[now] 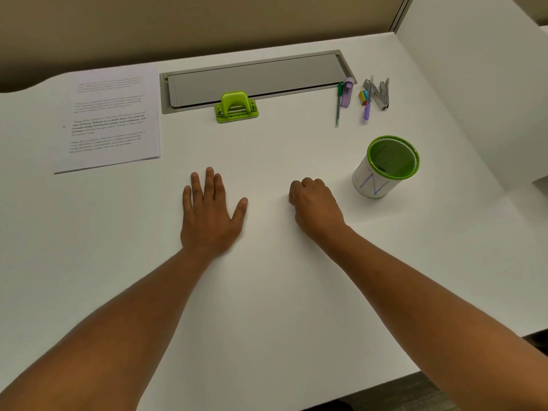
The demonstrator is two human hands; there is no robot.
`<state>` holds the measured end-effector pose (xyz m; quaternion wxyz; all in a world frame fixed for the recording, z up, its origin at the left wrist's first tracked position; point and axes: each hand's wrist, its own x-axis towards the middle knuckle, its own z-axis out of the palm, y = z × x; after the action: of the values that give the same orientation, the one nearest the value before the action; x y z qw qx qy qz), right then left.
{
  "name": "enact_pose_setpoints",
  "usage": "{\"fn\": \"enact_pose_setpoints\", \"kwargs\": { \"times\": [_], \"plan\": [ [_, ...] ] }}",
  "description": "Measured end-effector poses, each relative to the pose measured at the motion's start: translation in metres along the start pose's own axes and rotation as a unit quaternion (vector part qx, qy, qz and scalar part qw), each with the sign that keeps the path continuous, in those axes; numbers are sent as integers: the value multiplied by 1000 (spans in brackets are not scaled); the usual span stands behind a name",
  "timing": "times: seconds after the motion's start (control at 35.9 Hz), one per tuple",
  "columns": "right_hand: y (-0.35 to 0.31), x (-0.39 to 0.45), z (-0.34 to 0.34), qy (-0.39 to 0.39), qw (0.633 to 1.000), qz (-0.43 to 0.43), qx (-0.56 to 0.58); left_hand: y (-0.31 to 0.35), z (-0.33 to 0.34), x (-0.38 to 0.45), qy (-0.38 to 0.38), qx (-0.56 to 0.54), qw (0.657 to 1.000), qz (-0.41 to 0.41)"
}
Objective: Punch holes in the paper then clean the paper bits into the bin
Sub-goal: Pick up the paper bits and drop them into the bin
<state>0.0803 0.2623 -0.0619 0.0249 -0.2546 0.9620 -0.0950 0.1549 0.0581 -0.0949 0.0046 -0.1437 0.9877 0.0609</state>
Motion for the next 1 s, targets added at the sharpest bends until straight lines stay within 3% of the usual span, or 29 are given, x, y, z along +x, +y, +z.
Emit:
{"fn": "enact_pose_setpoints", "kwargs": {
  "times": [0.08,0.17,0.28,0.45,0.58,0.78,0.92,1.0],
  "plan": [
    [1,4,-8,-28,996,69,56,0,0,0,-1,0,1000,-1],
    [9,8,-29,-32,970,152,187,0,0,0,-2,1,1000,-3],
    [21,8,-70,39,925,206,317,0,0,0,-1,-1,1000,-1],
    [59,-3,-137,119,889,233,376,1,-1,-1,-2,1,1000,1],
    [95,-9,-156,168,894,258,324,1,-1,-1,5,1,1000,5],
    [113,-13,-142,149,951,228,149,1,-1,-1,1,4,1000,3],
    [114,-15,-135,231,946,199,115,1,-1,-1,3,-1,1000,2],
    [117,-13,-128,168,966,192,50,1,-1,-1,1,-4,1000,2]
  ]
}}
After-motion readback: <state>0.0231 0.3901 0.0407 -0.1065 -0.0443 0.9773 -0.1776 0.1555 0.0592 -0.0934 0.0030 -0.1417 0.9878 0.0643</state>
